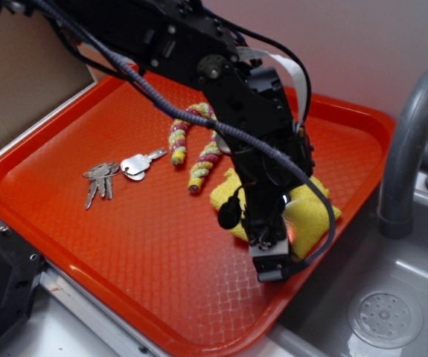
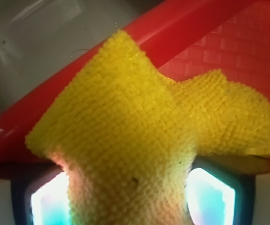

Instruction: Grab the yellow cloth.

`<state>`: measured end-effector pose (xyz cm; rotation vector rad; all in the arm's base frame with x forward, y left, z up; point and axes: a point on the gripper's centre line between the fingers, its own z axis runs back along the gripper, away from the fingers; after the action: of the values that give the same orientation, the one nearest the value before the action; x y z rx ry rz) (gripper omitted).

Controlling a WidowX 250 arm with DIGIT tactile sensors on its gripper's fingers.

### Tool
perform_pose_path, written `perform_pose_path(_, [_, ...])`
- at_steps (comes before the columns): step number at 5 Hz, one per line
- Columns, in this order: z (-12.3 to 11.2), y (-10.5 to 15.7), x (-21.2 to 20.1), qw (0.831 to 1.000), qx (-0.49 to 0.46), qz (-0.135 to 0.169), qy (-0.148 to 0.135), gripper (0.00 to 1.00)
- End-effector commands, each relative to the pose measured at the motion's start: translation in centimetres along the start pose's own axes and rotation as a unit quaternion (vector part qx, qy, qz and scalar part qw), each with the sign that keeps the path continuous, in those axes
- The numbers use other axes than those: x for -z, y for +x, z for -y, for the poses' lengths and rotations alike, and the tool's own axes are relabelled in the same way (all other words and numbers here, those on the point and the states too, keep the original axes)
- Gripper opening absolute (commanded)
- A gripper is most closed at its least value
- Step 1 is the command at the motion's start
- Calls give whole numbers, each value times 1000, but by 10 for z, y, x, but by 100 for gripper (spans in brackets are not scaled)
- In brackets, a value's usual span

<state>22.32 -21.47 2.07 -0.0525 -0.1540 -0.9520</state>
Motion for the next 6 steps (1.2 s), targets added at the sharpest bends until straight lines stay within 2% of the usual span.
perform_pose_path(1, [-32,-19,6,993,-84,-45,70,0])
perform_pose_path(2, [-60,-40,-14,987,-140,-24,71,0])
perform_pose_path(3, [-74,-77,-48,972,-229,10,59,0])
perform_pose_path(4, [-73,-112,-99,939,-342,40,16,0])
perform_pose_path(5, [-58,-129,-151,904,-420,59,59,0])
perform_pose_path(6, [-56,-123,-201,881,-462,45,94,0])
